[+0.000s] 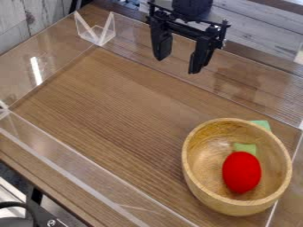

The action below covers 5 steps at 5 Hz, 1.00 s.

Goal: Move the red object to the left side of the table

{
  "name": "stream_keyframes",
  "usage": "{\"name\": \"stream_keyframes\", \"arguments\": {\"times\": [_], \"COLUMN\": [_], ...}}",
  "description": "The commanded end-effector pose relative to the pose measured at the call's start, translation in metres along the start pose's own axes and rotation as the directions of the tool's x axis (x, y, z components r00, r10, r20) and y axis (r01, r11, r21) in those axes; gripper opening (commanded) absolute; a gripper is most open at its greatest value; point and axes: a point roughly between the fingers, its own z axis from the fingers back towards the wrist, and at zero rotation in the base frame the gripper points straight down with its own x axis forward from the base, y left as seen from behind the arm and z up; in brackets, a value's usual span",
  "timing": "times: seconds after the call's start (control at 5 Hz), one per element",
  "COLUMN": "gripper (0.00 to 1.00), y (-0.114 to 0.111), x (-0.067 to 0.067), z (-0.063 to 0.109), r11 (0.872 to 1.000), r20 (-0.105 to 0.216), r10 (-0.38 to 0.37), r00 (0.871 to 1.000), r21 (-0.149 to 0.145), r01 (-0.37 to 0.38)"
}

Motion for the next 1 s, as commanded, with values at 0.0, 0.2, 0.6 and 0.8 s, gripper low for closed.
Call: {"name": "stream_keyframes", "arguments": {"times": [0.0,0.2,0.6,0.8], "gripper": [1.0,1.0,1.0,1.0], "y": [0.001,-0.006,-0.049,-0.089], "x": [-0.008,-0.014,-0.03,-0.039], "z": [-0.001,-0.014,-0.032,-0.04], "r11": [0.999,0.999,0.983,0.967], "r20": [-0.035,-0.069,-0.091,-0.085], "r10": [0.041,0.044,0.18,0.245], "r00": [0.999,0.997,0.98,0.966], "r21": [-0.006,-0.009,-0.022,-0.047], "r01": [-0.041,-0.045,-0.182,-0.25]}}
